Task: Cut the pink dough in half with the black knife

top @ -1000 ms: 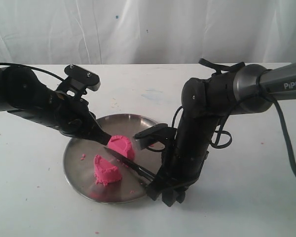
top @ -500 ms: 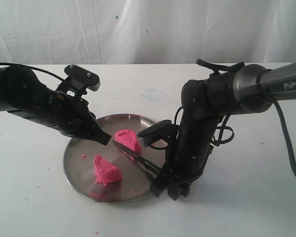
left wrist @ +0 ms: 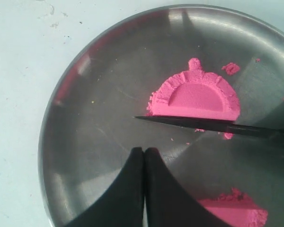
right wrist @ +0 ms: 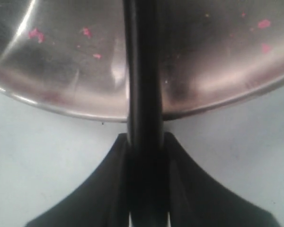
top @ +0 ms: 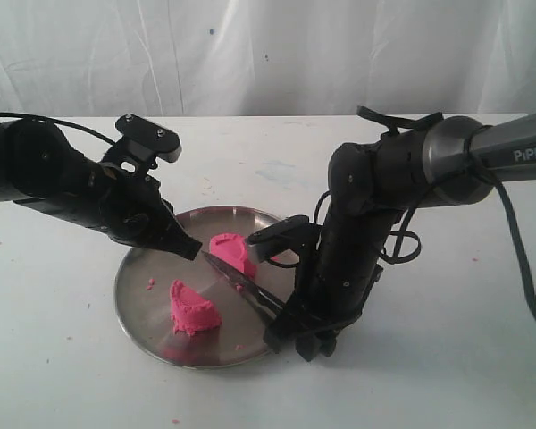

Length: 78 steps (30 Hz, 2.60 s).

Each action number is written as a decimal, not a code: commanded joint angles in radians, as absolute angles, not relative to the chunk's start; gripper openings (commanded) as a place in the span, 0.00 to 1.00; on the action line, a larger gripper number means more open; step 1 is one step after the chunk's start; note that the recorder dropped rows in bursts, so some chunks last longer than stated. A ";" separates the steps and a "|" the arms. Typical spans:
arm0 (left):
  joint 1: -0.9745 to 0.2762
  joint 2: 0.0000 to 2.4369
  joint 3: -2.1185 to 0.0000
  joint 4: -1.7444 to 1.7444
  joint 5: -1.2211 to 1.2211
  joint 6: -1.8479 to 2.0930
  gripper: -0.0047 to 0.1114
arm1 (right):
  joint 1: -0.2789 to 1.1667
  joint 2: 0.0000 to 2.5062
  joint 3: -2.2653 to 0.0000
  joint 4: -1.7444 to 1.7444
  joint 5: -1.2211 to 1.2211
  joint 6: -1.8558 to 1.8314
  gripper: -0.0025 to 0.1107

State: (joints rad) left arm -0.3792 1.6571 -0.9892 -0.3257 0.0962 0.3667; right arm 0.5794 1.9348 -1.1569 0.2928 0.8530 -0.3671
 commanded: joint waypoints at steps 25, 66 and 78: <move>-0.281 1.427 -0.997 -0.261 0.180 0.302 0.04 | 0.425 1.856 -1.198 0.395 0.781 -0.423 0.02; -0.281 1.425 -1.001 -0.335 0.161 0.302 0.04 | 0.442 1.996 -1.198 0.595 0.697 -0.607 0.21; -0.281 1.425 -1.001 -0.335 0.158 0.302 0.04 | 0.442 1.996 -1.198 0.592 0.691 -0.609 0.33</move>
State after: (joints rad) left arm -0.2828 1.4371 -0.9985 -0.3209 0.1534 0.3074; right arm 0.4405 1.9952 -1.1998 0.6082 0.6917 -0.5950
